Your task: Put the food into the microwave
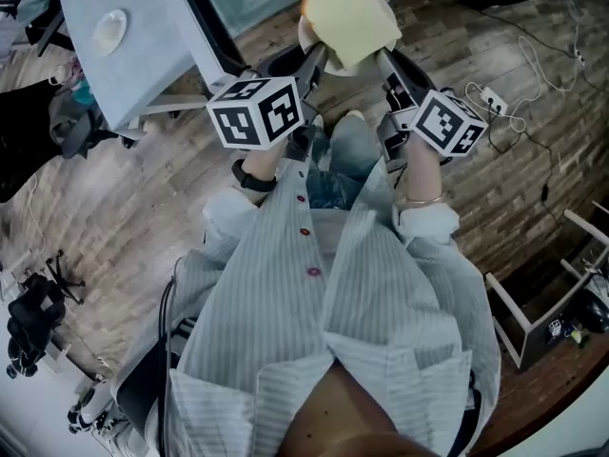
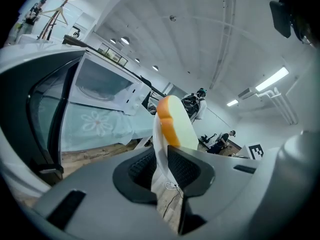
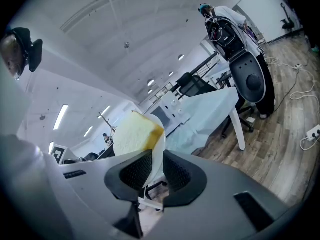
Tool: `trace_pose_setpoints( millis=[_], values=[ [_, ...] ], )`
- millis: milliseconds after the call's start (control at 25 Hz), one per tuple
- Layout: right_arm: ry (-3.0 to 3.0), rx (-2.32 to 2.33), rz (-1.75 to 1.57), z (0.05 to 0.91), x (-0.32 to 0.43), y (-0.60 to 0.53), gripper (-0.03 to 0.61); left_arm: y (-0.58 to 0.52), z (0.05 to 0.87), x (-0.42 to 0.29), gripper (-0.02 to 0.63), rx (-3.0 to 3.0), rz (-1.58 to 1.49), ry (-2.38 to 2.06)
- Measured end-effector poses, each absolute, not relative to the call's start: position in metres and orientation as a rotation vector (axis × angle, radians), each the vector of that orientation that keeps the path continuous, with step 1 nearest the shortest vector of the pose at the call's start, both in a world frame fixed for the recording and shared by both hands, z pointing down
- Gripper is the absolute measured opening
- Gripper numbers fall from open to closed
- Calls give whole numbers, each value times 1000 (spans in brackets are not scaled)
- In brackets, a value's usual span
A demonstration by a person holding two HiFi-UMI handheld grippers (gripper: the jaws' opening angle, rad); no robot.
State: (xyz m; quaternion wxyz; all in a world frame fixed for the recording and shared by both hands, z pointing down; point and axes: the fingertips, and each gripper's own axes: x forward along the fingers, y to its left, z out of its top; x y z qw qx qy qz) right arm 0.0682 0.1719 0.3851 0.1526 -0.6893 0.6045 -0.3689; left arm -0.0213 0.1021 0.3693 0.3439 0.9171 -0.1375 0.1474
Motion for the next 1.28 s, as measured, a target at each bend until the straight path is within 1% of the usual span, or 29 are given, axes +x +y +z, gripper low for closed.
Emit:
trace_pose_setpoints(
  millis=[280,600,1280],
  values=[
    [1790,-1931,-1072,390,82,157,75,91,374,-9,64,2379,372,-417],
    [1891,-1861,-1115,393,112,114,75,56,376,14,64,2341,329,-551],
    [2193,-1619,-1206,389,177,-6,75,-36,373,68,64,2209,193,-850]
  ],
)
